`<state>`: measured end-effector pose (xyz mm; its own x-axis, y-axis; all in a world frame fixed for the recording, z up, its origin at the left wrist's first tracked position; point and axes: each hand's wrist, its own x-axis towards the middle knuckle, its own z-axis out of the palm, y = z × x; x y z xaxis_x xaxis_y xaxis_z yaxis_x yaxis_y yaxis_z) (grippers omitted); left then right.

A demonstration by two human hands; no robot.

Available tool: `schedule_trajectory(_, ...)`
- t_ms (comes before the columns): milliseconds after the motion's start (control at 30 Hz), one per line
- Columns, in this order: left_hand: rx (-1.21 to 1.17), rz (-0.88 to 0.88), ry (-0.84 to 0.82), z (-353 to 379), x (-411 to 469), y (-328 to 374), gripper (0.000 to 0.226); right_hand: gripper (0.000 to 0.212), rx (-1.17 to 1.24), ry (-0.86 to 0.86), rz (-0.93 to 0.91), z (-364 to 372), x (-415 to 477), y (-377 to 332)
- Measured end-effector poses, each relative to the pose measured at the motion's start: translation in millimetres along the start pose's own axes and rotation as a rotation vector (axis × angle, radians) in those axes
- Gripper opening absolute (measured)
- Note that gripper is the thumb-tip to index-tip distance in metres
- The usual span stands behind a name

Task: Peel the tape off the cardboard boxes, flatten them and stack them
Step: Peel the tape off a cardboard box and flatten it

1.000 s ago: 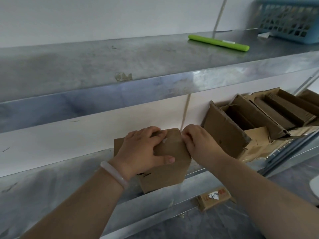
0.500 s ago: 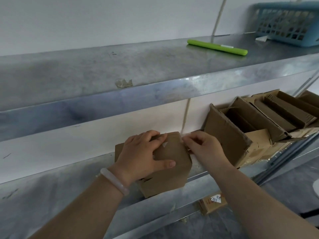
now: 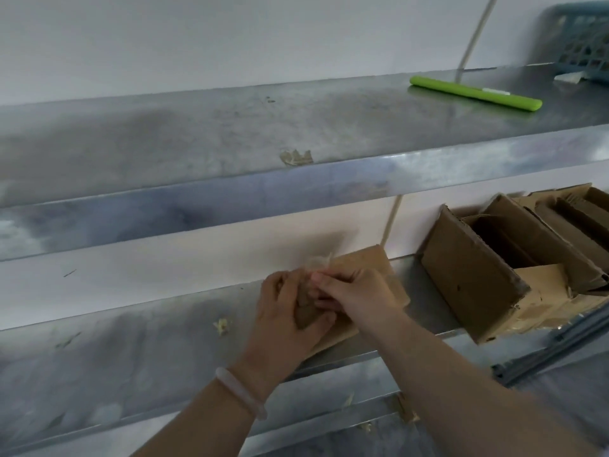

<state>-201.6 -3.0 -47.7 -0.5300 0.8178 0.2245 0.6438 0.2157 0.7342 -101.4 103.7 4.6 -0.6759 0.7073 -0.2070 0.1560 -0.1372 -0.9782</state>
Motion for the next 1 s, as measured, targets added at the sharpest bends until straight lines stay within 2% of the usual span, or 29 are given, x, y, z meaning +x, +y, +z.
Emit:
schedule_trajectory(100,-0.034,-0.104,-0.028,2.7,-5.7,-18.2,0.066,0.013,-0.002,-0.003,0.014,12.8,0.0,11.0)
schedule_trajectory(200,-0.07,-0.157,-0.023,-1.3,-5.8,-29.4,0.064,0.014,-0.118,0.125,0.009,15.5,3.9,15.7)
schedule_trajectory(400,-0.11,-0.219,-0.022,-5.5,2.9,-34.2,0.064,0.006,0.089,0.354,0.022,10.3,11.2,15.3)
schedule_trajectory(433,-0.11,-0.233,-0.024,-5.8,4.9,-35.7,0.064,0.007,0.067,0.389,-0.008,8.9,11.8,16.1)
schedule_trajectory(500,-0.126,-0.263,-0.038,-6.1,8.2,-38.8,0.064,0.011,-0.134,0.411,-0.138,8.3,11.7,19.1)
schedule_trajectory(633,-0.148,-0.28,-0.041,-5.6,10.1,-43.5,0.067,0.006,-0.761,0.238,-0.63,4.7,16.6,28.4)
schedule_trajectory(667,-0.15,-0.278,-0.042,-5.4,10.3,-43.5,0.068,0.007,-0.854,0.135,-0.656,3.1,18.4,30.3)
schedule_trajectory(767,-0.168,-0.276,-0.042,-6.0,10.8,-42.4,0.072,0.012,-1.002,-0.068,-0.614,0.0,21.1,35.7)
schedule_trajectory(867,-0.163,-0.271,-0.071,-7.2,10.4,-42.0,0.077,0.017,-1.019,-0.111,-0.558,-3.2,20.1,37.0)
schedule_trajectory(1000,-0.144,-0.268,-0.107,-10.0,10.1,-42.0,0.084,0.018,-0.919,-0.102,-0.483,-3.3,20.9,34.5)
